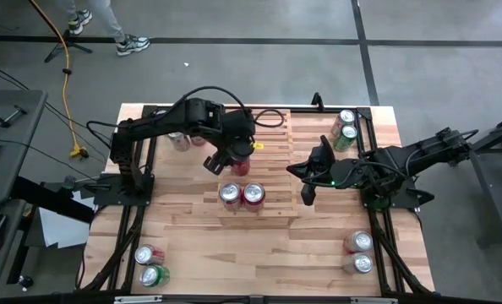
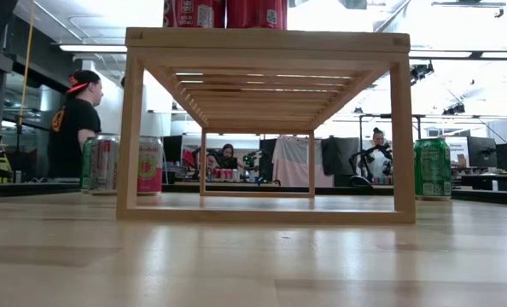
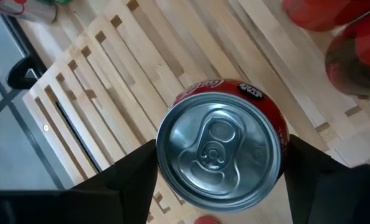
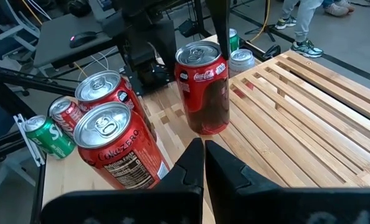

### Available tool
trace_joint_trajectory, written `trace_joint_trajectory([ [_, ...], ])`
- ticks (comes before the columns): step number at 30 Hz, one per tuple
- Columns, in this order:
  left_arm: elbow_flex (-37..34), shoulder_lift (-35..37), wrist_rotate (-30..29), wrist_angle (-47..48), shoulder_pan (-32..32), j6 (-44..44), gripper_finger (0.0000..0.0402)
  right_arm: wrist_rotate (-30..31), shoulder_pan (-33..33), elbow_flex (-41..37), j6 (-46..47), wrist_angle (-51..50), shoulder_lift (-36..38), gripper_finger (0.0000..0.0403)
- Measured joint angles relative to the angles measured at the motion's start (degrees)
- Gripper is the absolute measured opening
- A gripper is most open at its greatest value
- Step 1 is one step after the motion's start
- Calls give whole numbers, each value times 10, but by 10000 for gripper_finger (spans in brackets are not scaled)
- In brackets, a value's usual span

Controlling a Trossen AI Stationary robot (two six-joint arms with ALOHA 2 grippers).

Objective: Place canned beverage on shelf
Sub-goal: Put the top red soda can on the shelf aligned with the other red soda cans

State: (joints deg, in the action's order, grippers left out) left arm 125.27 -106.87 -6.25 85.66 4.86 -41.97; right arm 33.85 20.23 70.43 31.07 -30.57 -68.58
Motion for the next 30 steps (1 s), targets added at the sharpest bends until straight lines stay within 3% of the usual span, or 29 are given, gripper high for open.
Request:
trace_joint_trajectory([
  [5,0,-1,-46,-38,0,92,179,0,0,0,0,0,0,0],
  [9,8,-1,-55,-59,0,222,151,2,0,0,0,0,0,0],
  [17,15,-1,-98,-45,0,485,160,4,0,0,0,0,0,0],
  [25,16,0,-104,33,-4,575,159,7,0,0,0,0,0,0],
  [30,16,0,-74,42,-5,571,159,26,0,0,0,0,0,0],
])
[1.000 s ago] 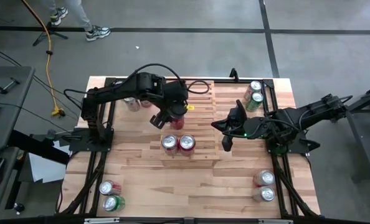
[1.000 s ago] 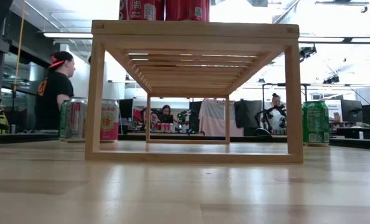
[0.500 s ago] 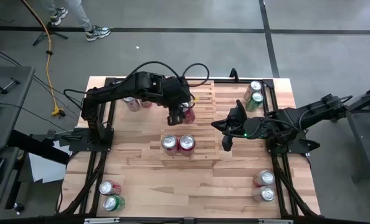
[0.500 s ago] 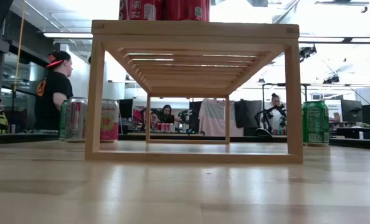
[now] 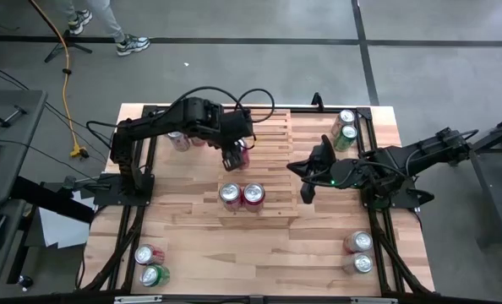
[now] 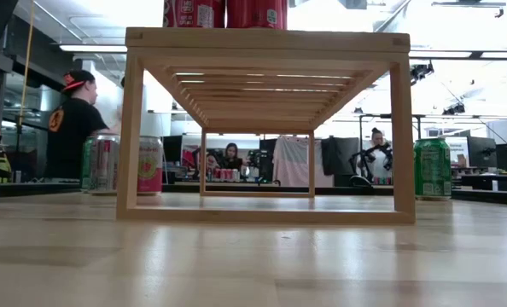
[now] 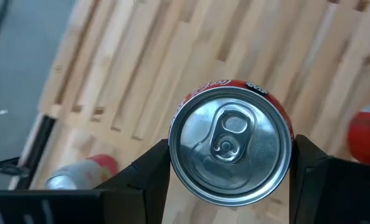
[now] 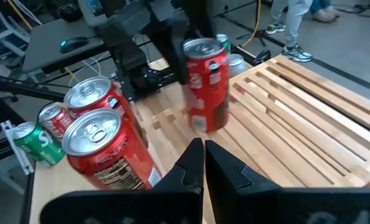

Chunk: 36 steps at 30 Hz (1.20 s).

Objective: Place canned beverage on shelf
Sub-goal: Put the top red soda can on the shelf aligned with the other red soda cans

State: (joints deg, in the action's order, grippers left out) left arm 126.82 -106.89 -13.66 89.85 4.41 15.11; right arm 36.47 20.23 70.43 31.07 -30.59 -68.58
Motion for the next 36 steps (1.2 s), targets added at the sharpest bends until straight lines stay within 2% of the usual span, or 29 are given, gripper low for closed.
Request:
trace_joint_trajectory([
  [5,0,0,13,-7,0,-33,171,6,0,0,0,0,0,0],
  [13,1,2,15,-26,0,-73,217,6,0,0,0,0,0,0],
  [18,1,2,37,-30,0,-83,246,6,0,0,0,0,0,0],
  [24,1,25,41,-27,5,-137,265,6,0,0,0,0,0,0],
  [27,1,46,41,-27,7,-208,266,6,0,0,0,-1,0,0],
  [36,1,65,4,-27,8,-552,266,6,0,0,0,0,0,0],
])
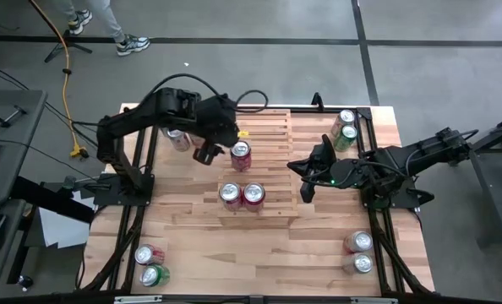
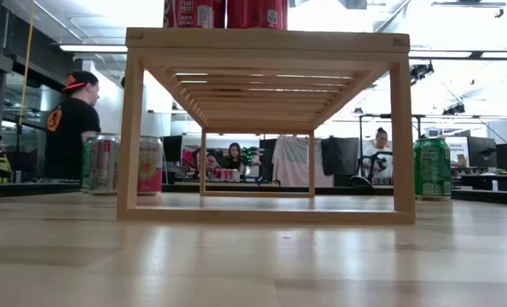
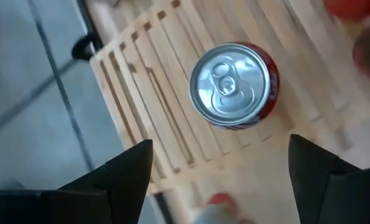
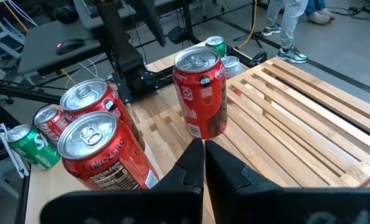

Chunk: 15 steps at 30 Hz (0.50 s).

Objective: Place canned beverage on shelf
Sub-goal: Put the top red soda can on the shelf aligned with the other red soda cans

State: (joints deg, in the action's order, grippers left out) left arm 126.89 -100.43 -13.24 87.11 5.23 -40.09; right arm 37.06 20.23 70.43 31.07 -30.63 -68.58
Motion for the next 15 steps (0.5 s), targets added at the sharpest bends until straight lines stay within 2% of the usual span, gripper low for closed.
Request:
trace_joint_trajectory([
  [8,0,-45,15,-4,0,-105,266,-1,0,0,0,0,0,0],
  [15,0,-75,34,-17,0,-141,266,-6,0,0,0,0,0,0],
])
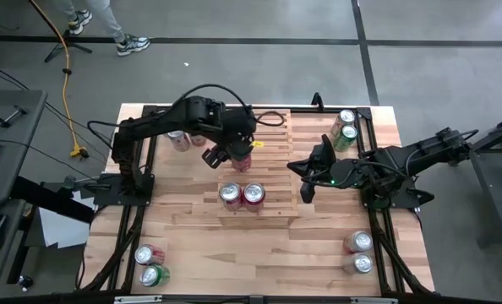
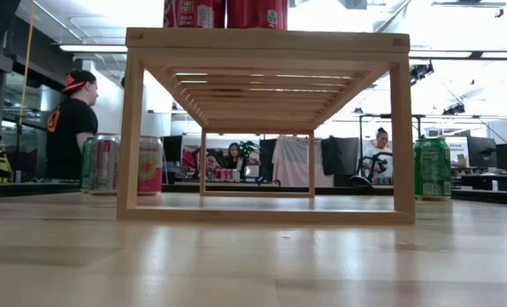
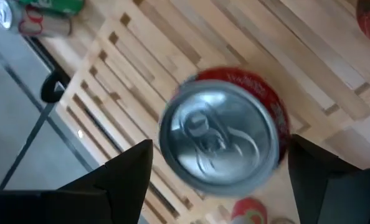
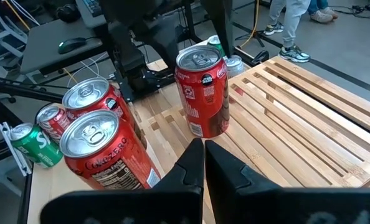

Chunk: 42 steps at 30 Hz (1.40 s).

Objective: Place canned beverage on shelf
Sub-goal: Put the top red soda can on the shelf aligned with the other red soda cans

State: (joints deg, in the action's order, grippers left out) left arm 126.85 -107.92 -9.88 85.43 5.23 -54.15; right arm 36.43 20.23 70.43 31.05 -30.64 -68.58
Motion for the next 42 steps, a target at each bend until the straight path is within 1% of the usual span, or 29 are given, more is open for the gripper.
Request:
trace_joint_trajectory([
  [8,0,-17,5,-1,0,-8,263,-6,0,0,0,0,0,0],
  [11,0,-19,4,-2,0,-10,242,-11,0,0,0,-1,0,0],
  [14,0,-19,3,-6,0,3,204,-13,0,0,0,-2,0,0],
  [16,0,-19,-11,-14,-2,47,177,-13,0,0,0,-3,0,0],
  [18,0,-19,-55,-33,-5,125,161,-14,0,0,0,-4,0,0],
  [22,0,-18,-149,-34,-4,287,161,-14,0,0,0,-4,0,0],
  [24,0,-17,-169,-25,-3,358,164,-14,0,0,0,-4,0,0],
  [26,4,-14,-162,-2,-3,419,181,-13,0,0,0,-4,0,0],
  [28,10,-11,-138,15,-4,474,195,-13,0,0,0,-4,0,0],
  [31,23,-12,-102,45,-5,548,200,-8,0,0,0,-4,0,0],
  [33,30,-12,-80,47,-4,577,196,-6,0,0,0,-4,0,0],
  [36,36,-11,-37,45,-3,608,187,-6,0,0,0,-4,0,0],
  [39,37,-10,-31,46,-5,604,184,-6,0,0,0,-4,0,0],
  [42,37,-10,-30,46,-4,596,193,-6,0,0,0,-4,0,0],
])
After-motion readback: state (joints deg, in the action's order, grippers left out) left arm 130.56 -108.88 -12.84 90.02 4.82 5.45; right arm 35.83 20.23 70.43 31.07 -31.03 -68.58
